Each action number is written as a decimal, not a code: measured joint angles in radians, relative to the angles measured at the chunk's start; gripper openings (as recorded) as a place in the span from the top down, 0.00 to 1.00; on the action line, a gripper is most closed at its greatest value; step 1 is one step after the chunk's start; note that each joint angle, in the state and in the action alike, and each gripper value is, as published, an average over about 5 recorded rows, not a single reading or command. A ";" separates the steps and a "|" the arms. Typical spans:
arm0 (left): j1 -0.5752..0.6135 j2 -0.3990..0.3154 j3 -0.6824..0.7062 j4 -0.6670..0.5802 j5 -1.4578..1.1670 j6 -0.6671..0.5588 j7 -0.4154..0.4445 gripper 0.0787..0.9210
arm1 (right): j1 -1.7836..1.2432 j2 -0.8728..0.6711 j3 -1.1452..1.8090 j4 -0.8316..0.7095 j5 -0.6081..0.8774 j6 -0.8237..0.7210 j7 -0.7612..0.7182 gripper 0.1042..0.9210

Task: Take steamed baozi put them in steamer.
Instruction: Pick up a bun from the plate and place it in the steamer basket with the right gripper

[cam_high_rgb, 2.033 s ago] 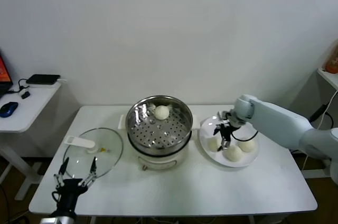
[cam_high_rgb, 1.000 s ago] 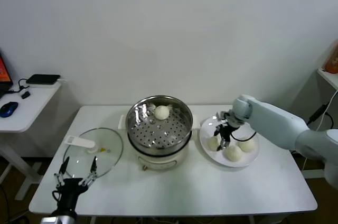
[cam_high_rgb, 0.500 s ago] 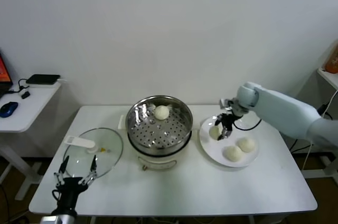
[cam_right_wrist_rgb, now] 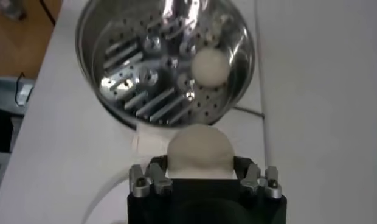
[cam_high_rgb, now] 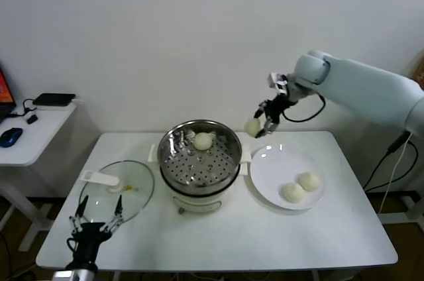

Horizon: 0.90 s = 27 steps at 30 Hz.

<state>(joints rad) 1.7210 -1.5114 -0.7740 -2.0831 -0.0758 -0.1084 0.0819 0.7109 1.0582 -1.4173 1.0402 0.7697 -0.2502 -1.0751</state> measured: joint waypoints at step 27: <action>0.012 0.013 -0.009 -0.025 0.003 0.001 -0.003 0.12 | -0.140 0.363 0.011 -0.119 0.062 -0.055 0.066 0.27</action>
<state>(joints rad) 1.7332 -1.4986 -0.7828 -2.1081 -0.0725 -0.1069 0.0789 0.5710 1.4213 -1.4064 0.9212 0.8319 -0.3056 -1.0092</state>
